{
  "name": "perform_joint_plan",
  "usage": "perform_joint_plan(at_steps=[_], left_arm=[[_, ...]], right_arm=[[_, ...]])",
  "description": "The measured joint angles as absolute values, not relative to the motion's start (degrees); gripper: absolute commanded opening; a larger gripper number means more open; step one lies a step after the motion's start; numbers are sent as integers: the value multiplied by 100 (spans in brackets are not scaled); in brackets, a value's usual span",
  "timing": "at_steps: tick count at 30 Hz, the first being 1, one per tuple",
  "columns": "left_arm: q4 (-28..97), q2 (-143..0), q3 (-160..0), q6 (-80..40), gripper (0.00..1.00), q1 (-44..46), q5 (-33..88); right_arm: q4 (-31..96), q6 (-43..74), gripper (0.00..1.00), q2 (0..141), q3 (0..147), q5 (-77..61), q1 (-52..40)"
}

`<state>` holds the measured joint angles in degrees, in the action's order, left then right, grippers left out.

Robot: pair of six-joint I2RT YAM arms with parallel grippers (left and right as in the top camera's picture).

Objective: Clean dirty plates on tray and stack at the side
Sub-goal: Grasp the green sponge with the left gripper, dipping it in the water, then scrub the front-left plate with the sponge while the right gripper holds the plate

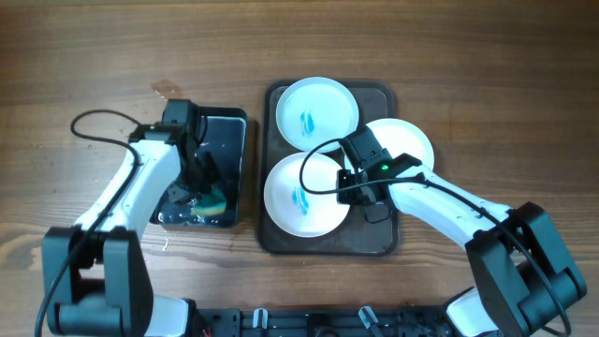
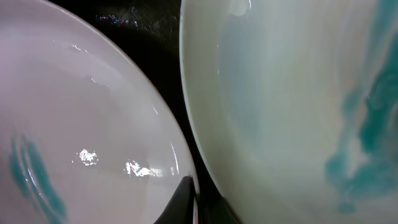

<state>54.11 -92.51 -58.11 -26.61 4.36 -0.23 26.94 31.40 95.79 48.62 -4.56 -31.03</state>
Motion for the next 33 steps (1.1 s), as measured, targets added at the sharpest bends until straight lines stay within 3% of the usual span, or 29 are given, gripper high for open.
perform_joint_plan(at_steps=[10, 20, 21, 24, 25, 28, 33], left_arm=[[5308, -8742, -6191, -2279, 4, 620, 1520], [3745, -9633, -6191, -2668, 4, 2845, 2043], [3588, -9795, -6202, -2733, 6, 2947, 2043], [3533, -10379, -6224, -2893, 33, 3197, 2051], [3559, -10497, -6224, -2954, 36, 3221, 2058], [3691, -10477, -6263, -2993, 41, 3203, 2069], [3730, -10420, -6322, -3013, 40, 3205, 2073]], right_arm=[[2517, 2635, 4, 9585, 4851, -1114, -2445], [2550, 2539, 4, 9616, 4851, -1197, -2443], [2550, 2541, 5, 9616, 4851, -1199, -2443], [2571, 2539, 4, 9616, 4849, -1199, -2443], [2589, 2539, 4, 9616, 4851, -1199, -2443], [2604, 2539, 4, 9616, 4851, -1199, -2443], [2604, 2539, 4, 9616, 4851, -1199, -2443]])
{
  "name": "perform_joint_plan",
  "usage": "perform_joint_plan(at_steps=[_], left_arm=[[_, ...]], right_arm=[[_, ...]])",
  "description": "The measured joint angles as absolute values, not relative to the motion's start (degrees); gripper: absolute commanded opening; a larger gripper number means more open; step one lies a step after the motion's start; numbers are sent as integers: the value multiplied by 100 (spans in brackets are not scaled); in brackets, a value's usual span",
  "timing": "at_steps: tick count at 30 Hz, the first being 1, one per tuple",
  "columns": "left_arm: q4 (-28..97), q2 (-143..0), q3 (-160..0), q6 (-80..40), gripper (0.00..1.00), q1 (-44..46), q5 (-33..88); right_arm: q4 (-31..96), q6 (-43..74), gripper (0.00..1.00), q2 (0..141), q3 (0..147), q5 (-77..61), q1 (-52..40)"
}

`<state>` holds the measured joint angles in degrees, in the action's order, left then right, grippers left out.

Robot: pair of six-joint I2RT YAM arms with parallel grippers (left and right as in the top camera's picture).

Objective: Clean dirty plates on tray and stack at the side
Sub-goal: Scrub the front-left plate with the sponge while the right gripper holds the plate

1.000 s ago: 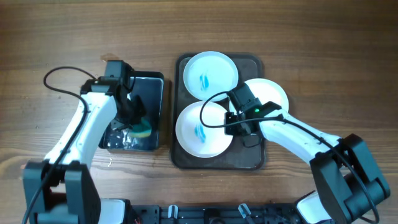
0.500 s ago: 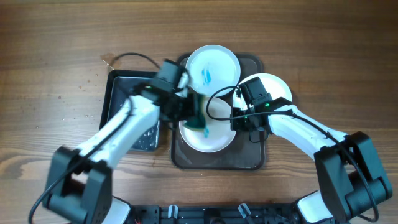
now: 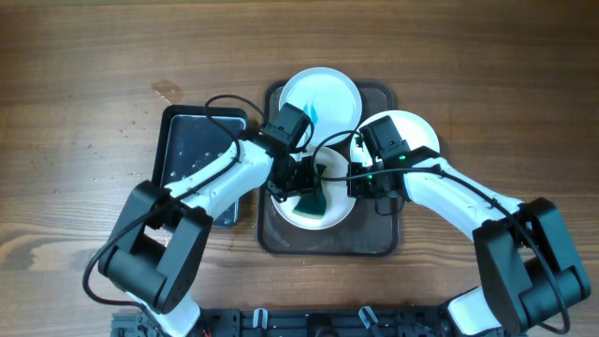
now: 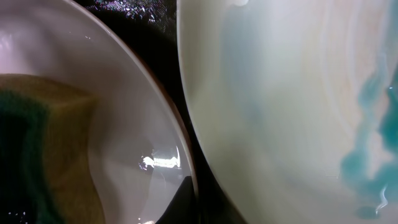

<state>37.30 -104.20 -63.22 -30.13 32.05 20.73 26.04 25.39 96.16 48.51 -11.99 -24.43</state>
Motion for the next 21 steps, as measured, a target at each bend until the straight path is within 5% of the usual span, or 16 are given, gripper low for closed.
perform_joint_plan(at_steps=[7, 12, 21], left_arm=[[3719, -10414, -6329, -3033, 32, 3413, 1632], [3693, -10427, -6383, -3081, 4, 3942, 685], [3747, -10593, -6475, -3500, 4, 4010, 414]], right_arm=[[2604, 2539, 4, 9616, 4851, -1199, -2443], [2609, 2541, 4, 9616, 4849, -1199, -2443], [2630, 2539, 4, 9616, 4851, -1199, -2440]])
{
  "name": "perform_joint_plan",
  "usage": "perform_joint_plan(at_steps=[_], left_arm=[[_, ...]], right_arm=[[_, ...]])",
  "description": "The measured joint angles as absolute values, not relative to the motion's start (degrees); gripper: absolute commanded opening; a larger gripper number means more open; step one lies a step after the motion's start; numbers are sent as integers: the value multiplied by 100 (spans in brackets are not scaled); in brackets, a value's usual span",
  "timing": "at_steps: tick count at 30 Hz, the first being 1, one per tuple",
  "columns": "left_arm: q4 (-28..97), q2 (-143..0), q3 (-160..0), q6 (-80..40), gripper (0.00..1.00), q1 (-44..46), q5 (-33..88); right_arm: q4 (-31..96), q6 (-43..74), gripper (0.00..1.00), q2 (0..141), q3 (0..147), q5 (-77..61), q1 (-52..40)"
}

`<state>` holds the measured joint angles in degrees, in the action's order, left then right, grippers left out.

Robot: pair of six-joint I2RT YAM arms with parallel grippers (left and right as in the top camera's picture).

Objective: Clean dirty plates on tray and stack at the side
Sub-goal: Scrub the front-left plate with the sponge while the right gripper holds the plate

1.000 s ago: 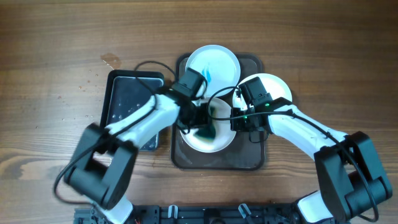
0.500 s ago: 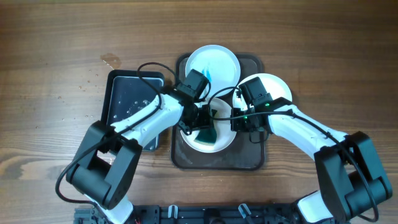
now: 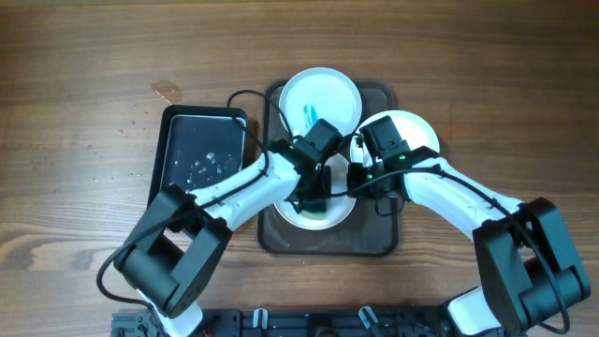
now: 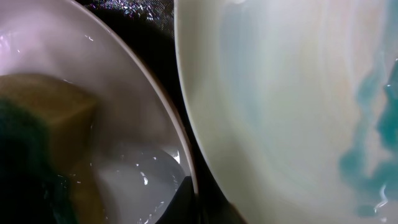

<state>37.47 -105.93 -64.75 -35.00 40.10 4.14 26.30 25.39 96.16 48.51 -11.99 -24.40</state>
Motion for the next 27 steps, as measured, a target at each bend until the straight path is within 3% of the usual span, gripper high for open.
perform_joint_plan(at_steps=[10, 15, 27], left_arm=[[4139, -10536, -6488, -3660, 4, 2991, 486], [3760, -10532, -6475, -3586, 4, 2985, 670], [2545, -10980, -6458, -3570, 4, 3404, 2510]], right_arm=[[2622, 2543, 4, 9616, 4851, -1372, -2460], [2644, 2547, 4, 9618, 4851, -1347, -2447], [2716, 2545, 4, 9616, 4851, -1258, -2383]])
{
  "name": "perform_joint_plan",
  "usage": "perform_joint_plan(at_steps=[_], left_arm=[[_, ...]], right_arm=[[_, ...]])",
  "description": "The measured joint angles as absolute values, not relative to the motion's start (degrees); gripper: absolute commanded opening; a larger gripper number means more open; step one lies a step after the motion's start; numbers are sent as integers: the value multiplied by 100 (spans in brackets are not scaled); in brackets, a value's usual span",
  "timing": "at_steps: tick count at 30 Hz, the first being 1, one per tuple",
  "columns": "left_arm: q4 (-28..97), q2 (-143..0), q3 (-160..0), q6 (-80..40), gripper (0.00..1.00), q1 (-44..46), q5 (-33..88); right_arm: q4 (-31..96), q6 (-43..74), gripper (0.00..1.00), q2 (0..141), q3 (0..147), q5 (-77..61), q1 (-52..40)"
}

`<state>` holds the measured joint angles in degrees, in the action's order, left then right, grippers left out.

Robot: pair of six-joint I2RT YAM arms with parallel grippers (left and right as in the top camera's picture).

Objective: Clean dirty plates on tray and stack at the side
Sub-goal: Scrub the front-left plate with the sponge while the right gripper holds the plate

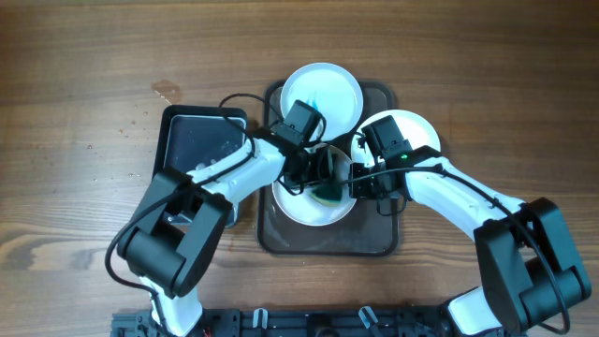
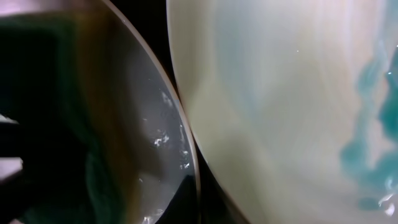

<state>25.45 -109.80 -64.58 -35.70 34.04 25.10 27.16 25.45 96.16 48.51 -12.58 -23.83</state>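
Three white plates are on the dark tray (image 1: 328,241). On the front plate (image 1: 298,208) lies a yellow-green sponge (image 1: 328,195), and my left gripper (image 1: 321,178) is shut on it over the plate's right half. My right gripper (image 1: 355,182) is shut on that plate's right rim (image 2: 186,155); one dark fingertip (image 2: 186,202) shows inside the rim, with the sponge a dark blur just left of it. The back plate (image 1: 323,94) and the right plate (image 1: 407,139), whose face (image 2: 298,106) fills the right wrist view, carry teal smears.
A black basin (image 1: 192,154) holding water sits left of the tray, under my left arm. Wooden table (image 1: 84,84) lies all around. Both arms' cables loop over the tray's middle.
The sponge in my left gripper has moved from the middle of the front plate to its right side, close to my right fingers. My right gripper still holds the rim.
First my left gripper held the sponge in the black basin while my right gripper pinched the smeared front plate's rim. Then the sponge was on that plate, at its middle, and now at its right side. The plate's bare part shows no teal smear.
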Motion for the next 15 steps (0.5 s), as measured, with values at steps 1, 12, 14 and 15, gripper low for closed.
perform_joint_plan(at_steps=[1, 12, 14, 15], left_arm=[[2550, -10984, -6458, -3570, 4, 3428, 2578], [3013, -11069, -6482, -3142, 4, 3542, 2998], [3395, -11048, -6571, -3267, 4, 3610, 2477], [3518, -11015, -6606, -3323, 4, 3656, 2233]], right_arm=[[2714, 2545, 4, 9618, 4851, -1258, -2383], [2700, 2543, 4, 9618, 4851, -1282, -2386], [2692, 2543, 4, 9618, 4851, -1315, -2425], [2687, 2543, 4, 9618, 4851, -1339, -2436]])
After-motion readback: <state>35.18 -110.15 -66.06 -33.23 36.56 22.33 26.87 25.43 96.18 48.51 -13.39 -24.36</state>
